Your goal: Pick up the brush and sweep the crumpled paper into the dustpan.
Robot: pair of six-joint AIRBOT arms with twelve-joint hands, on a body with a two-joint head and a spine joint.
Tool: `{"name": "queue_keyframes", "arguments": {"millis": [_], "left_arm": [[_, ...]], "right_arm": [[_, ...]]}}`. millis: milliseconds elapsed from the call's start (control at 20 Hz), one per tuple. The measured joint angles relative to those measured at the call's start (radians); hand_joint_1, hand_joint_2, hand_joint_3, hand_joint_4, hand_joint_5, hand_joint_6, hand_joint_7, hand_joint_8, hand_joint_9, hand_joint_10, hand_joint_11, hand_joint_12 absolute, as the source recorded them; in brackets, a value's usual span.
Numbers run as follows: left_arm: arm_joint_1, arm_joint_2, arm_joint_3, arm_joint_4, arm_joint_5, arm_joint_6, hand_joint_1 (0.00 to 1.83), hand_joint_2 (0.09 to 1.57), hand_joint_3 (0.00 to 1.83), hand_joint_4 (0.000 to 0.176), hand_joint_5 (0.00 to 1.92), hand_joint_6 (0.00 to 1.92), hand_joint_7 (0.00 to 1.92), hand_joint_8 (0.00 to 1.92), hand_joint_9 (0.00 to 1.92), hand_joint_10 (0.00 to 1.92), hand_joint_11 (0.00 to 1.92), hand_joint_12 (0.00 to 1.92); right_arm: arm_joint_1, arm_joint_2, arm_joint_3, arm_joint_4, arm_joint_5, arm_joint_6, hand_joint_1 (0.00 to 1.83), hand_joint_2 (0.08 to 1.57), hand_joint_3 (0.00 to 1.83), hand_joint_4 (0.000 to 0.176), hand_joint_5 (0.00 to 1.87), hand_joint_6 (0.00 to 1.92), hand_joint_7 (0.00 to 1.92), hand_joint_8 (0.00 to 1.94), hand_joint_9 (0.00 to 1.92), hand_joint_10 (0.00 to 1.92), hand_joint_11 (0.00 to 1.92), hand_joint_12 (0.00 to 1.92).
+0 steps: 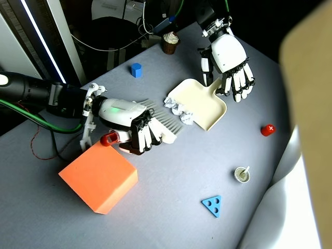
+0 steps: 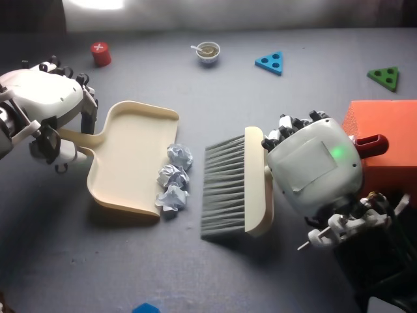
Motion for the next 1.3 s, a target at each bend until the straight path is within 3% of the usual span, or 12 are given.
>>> {"name": "queue_keyframes", "arguments": {"millis": [250, 650, 850, 1000, 1100, 1300], "left_arm": [[0.0, 0.0, 0.0, 0.0, 0.008, 0.0, 1.07, 1.16, 0.0, 0.0, 0.89, 1.12, 0.39, 0.0, 0.31, 0.0, 0.01, 0.78], [0.0, 0.0, 0.0, 0.0, 0.011, 0.0, 1.06, 1.16, 0.0, 0.0, 0.89, 1.12, 0.37, 0.0, 0.29, 0.0, 0.0, 0.72], [0.0, 0.0, 0.0, 0.0, 0.013, 0.0, 1.07, 1.16, 0.0, 0.0, 0.9, 1.11, 0.38, 0.0, 0.3, 0.0, 0.0, 0.73], [0.0, 0.0, 0.0, -0.003, 0.013, 0.0, 1.07, 1.16, 0.0, 0.0, 0.89, 1.12, 0.37, 0.0, 0.3, 0.0, 0.01, 0.74], [0.0, 0.0, 0.0, -0.003, 0.014, 0.0, 1.07, 1.16, 0.0, 0.0, 0.88, 1.13, 0.36, 0.0, 0.28, 0.0, 0.0, 0.73], [0.0, 0.0, 0.0, -0.005, 0.013, 0.0, 1.05, 1.17, 0.0, 0.0, 0.88, 1.14, 0.37, 0.0, 0.29, 0.0, 0.0, 0.73]], "right_arm": [[0.047, 0.06, -0.078, -0.01, 0.059, -0.089, 1.54, 1.22, 0.0, 0.0, 0.81, 1.92, 0.83, 1.94, 1.15, 1.92, 1.32, 1.92], [0.22, 0.205, -0.22, 0.047, 0.207, -0.311, 1.53, 1.22, 0.0, 0.0, 0.85, 1.92, 0.85, 1.94, 1.15, 1.92, 1.33, 1.92], [0.31, 0.213, -0.263, 0.126, 0.32, -0.554, 1.53, 1.21, 0.0, 0.0, 0.83, 1.92, 0.86, 1.94, 1.16, 1.92, 1.33, 1.92], [0.365, 0.168, -0.256, 0.357, 0.421, -0.872, 1.53, 1.2, 0.0, 0.0, 0.81, 1.92, 0.84, 1.94, 1.18, 1.92, 1.33, 1.92], [0.394, 0.147, -0.252, 0.499, 0.443, -1.008, 1.53, 1.21, 0.0, 0.0, 0.83, 1.92, 0.85, 1.94, 1.17, 1.92, 1.33, 1.92], [0.433, 0.112, -0.22, 0.589, 0.422, -1.184, 1.53, 1.22, 0.0, 0.0, 0.84, 1.92, 0.85, 1.94, 1.16, 1.92, 1.34, 1.92]]}}
